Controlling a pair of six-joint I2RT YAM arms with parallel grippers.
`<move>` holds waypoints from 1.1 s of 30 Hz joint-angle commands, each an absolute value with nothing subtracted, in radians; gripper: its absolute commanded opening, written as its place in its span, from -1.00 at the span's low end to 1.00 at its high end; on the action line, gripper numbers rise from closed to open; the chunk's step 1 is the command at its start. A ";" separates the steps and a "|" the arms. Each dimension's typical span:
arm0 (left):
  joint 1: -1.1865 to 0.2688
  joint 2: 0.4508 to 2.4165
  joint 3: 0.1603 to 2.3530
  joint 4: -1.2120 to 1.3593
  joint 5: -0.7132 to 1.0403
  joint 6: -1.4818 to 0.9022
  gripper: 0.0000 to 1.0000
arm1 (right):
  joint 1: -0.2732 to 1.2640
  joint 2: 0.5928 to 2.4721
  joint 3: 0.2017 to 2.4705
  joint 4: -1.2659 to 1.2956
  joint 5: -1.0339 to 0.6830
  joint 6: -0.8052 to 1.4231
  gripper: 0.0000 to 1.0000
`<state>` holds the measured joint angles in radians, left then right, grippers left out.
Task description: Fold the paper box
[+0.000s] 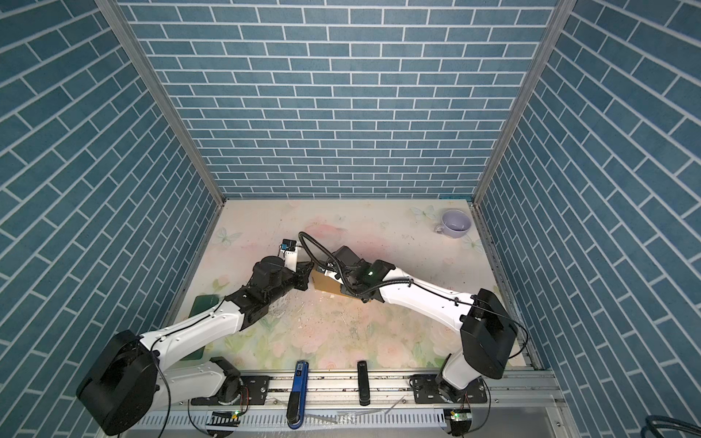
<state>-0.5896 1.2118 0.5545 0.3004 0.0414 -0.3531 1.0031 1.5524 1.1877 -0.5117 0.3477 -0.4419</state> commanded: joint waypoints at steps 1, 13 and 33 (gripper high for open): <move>-0.601 1.215 0.517 0.204 0.059 -0.356 -0.63 | 1.006 1.556 1.147 -0.496 0.343 -0.419 -0.12; -0.601 1.154 0.486 0.199 0.055 -0.362 -0.51 | 1.006 1.581 1.154 -0.491 0.369 -0.385 -0.16; -0.601 1.056 0.416 0.195 0.085 -0.364 -0.46 | 0.987 1.624 1.186 -0.498 0.368 -0.325 -0.20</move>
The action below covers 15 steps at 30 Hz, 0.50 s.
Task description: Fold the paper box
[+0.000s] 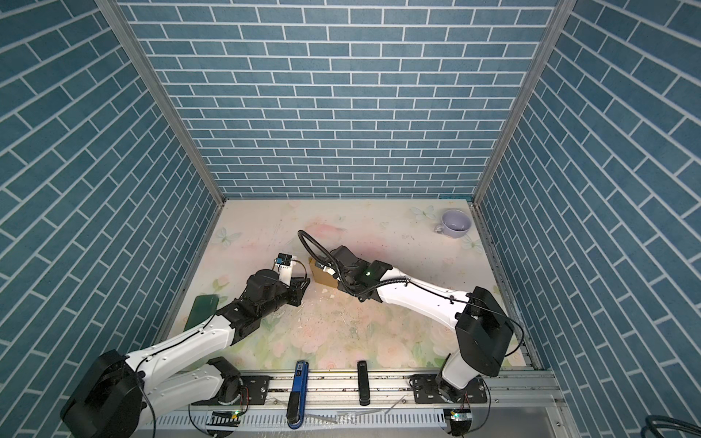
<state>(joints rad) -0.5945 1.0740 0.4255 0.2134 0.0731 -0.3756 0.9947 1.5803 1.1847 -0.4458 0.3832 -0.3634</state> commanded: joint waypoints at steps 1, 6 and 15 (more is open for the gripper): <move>-0.601 1.053 0.415 0.193 0.083 -0.367 -0.45 | 0.986 1.625 1.187 -0.497 0.368 -0.325 -0.20; -0.592 1.007 0.406 0.187 0.060 -0.396 -0.36 | 0.986 1.630 1.188 -0.498 0.362 -0.324 -0.21; -0.440 0.966 0.418 0.247 0.200 -0.509 0.02 | 0.986 1.628 1.188 -0.491 0.359 -0.323 -0.22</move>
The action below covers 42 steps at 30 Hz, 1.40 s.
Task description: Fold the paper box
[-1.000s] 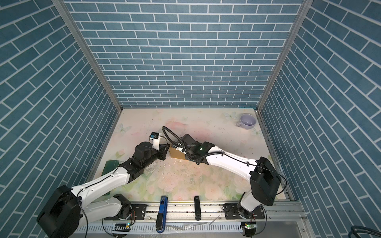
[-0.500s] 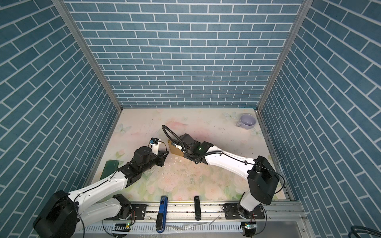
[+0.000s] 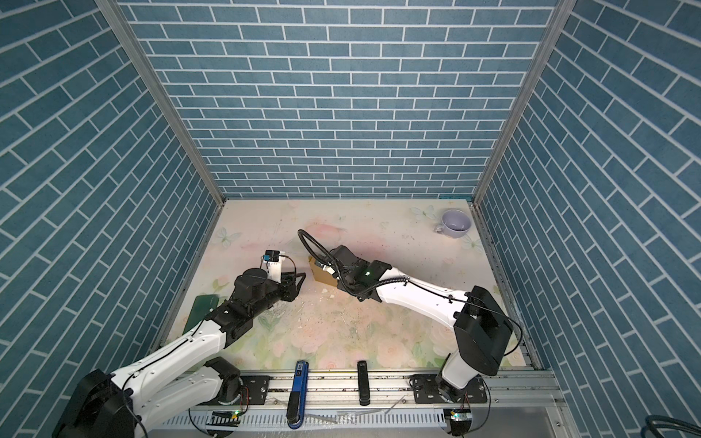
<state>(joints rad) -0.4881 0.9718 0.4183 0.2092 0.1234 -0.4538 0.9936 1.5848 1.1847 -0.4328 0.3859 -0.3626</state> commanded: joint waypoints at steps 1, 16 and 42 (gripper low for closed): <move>-0.418 0.971 0.421 0.263 0.228 -0.523 0.06 | 0.986 1.628 1.187 -0.490 0.359 -0.321 -0.22; -0.354 1.269 0.503 0.706 0.461 -0.730 0.15 | 0.986 1.631 1.183 -0.480 0.354 -0.317 -0.23; -0.353 1.454 0.489 0.834 0.476 -0.763 0.05 | 0.985 1.632 1.183 -0.485 0.354 -0.321 -0.26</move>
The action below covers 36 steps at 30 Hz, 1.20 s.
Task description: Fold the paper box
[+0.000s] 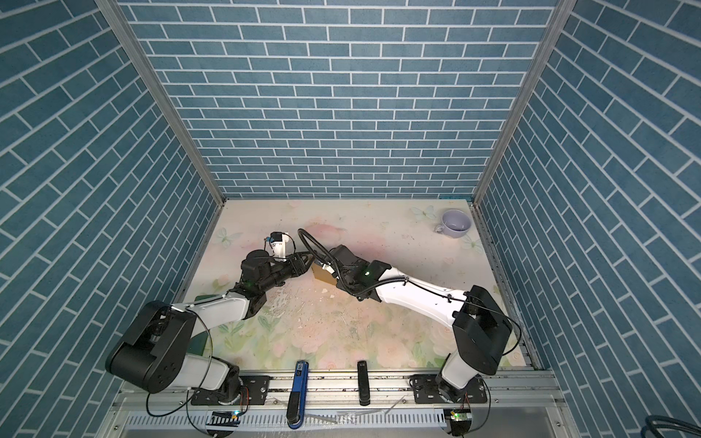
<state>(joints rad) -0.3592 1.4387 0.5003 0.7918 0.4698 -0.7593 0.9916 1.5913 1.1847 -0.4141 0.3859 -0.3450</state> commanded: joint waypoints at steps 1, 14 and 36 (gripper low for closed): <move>-0.354 1.460 0.488 0.842 0.476 -0.767 0.05 | 0.986 1.632 1.184 -0.486 0.355 -0.322 -0.26; -0.356 1.537 0.456 0.947 0.479 -0.806 -0.04 | 0.975 1.630 1.184 -0.485 0.352 -0.317 -0.23; -0.374 1.519 0.448 0.852 0.417 -0.737 -0.09 | 0.952 1.464 1.172 -0.441 0.258 -0.257 0.37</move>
<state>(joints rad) -0.3679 1.5204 0.4595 0.9329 0.4446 -0.7715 0.9588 1.5303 1.1831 -0.4416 0.2970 -0.3115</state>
